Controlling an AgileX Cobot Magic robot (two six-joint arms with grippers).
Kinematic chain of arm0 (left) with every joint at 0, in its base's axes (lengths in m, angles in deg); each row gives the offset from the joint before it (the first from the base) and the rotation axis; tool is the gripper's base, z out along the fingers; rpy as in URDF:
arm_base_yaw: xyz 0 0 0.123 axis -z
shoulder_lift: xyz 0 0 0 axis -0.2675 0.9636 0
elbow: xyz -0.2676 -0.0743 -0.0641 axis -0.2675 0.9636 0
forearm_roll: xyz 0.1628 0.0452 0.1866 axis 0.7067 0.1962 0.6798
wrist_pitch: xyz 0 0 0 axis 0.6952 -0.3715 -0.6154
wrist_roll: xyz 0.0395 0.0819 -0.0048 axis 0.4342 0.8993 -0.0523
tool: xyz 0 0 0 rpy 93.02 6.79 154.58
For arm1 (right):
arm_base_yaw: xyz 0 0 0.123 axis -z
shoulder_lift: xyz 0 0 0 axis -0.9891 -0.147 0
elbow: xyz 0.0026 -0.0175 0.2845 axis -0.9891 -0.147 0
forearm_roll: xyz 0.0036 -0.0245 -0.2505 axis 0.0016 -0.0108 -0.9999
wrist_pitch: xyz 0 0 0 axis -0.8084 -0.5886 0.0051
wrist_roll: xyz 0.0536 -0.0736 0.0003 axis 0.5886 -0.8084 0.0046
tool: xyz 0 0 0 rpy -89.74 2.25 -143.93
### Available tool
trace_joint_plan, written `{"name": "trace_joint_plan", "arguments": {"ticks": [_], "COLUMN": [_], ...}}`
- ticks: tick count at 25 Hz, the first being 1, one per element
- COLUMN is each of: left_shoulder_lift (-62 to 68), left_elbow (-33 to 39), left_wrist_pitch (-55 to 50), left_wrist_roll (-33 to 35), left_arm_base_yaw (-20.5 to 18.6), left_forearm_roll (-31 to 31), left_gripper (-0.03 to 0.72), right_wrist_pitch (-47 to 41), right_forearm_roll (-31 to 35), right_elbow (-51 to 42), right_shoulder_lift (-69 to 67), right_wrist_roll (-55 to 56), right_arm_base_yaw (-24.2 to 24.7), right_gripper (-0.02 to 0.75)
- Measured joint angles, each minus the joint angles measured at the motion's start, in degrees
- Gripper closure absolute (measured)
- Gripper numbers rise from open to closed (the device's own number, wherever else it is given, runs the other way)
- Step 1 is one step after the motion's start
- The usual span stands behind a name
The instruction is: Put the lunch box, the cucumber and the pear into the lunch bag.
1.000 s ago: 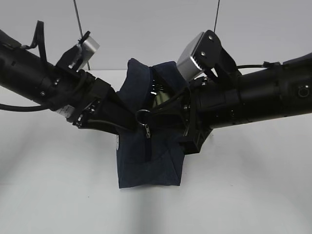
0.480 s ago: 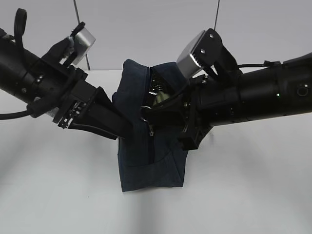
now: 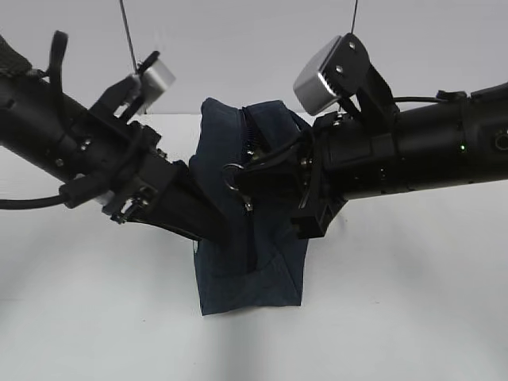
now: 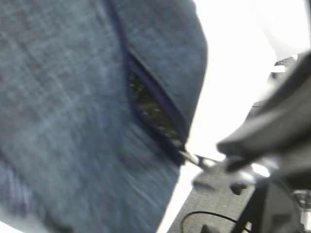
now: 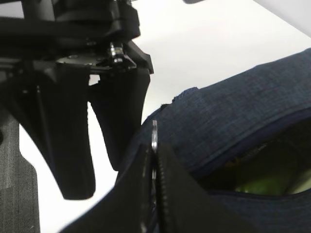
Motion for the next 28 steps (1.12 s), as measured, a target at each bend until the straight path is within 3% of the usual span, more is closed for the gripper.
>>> {"name": "trace_joint_plan", "arguments": {"ticks": [4, 12, 20, 28], "left_shoulder_lift": [0.7, 2.6, 3.0, 3.0], "left_elbow": [0.0, 0.0, 0.0, 0.0], "left_wrist_pitch": [3.8, 7.4, 10.1, 8.5], "left_wrist_roll": [-0.3, -0.7, -0.9, -1.5], "left_arm_base_yaw": [2.3, 2.5, 2.5, 2.5], "left_forearm_roll": [2.0, 3.3, 3.1, 6.7], "left_gripper": [0.374, 0.465, 0.655, 0.670], "right_wrist_pitch": [0.1, 0.8, 0.9, 0.7], "right_forearm_roll": [0.0, 0.1, 0.1, 0.1], "right_elbow": [0.0, 0.0, 0.0, 0.3], "right_shoulder_lift": [0.0, 0.1, 0.1, 0.1], "right_wrist_roll": [0.0, 0.0, 0.0, -0.3], "right_arm_base_yaw": [0.0, 0.0, 0.0, 0.0], "right_gripper": [0.738, 0.738, 0.738, 0.738]}}
